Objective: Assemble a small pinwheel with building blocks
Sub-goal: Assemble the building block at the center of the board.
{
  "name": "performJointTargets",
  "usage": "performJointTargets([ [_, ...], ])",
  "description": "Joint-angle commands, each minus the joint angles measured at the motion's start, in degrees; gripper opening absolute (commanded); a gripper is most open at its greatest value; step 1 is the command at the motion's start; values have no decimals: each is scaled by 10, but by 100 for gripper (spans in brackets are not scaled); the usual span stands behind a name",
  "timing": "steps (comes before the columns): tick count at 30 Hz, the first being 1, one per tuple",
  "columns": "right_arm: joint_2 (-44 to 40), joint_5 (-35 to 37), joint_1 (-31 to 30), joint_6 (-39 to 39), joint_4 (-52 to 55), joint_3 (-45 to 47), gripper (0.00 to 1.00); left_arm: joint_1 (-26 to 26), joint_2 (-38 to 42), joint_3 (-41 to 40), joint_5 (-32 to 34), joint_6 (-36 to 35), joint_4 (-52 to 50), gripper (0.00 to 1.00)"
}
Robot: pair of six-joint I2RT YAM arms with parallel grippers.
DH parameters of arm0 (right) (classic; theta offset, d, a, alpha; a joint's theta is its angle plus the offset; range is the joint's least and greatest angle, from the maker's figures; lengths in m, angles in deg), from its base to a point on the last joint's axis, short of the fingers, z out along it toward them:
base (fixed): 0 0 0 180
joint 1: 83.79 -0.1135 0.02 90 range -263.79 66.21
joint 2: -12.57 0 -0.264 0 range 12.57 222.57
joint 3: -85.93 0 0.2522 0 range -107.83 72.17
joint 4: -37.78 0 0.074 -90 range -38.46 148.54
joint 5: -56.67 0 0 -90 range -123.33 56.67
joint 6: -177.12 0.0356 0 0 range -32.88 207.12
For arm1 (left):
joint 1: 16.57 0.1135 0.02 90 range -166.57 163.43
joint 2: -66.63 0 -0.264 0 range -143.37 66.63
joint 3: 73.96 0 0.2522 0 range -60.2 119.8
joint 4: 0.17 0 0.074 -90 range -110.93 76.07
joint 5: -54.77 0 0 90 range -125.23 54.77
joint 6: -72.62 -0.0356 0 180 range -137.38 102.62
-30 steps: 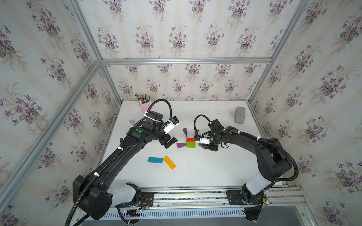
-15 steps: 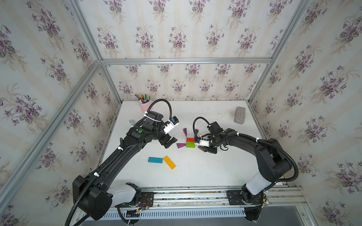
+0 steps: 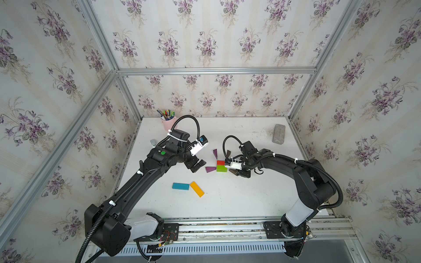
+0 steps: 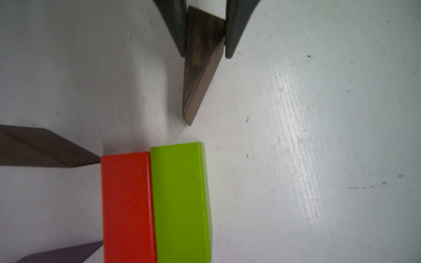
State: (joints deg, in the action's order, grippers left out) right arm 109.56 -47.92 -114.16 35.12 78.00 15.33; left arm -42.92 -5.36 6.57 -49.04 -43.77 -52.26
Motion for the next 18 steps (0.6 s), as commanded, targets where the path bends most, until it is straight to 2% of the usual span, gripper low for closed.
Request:
performJointTargets([
  [1,7,-6,0,1,0,-8,14,1,0,4,-1,-1,-2,100],
  [18,26,-1,0,-54,26,-31,12,2,0,4,0,-1,-2,100],
])
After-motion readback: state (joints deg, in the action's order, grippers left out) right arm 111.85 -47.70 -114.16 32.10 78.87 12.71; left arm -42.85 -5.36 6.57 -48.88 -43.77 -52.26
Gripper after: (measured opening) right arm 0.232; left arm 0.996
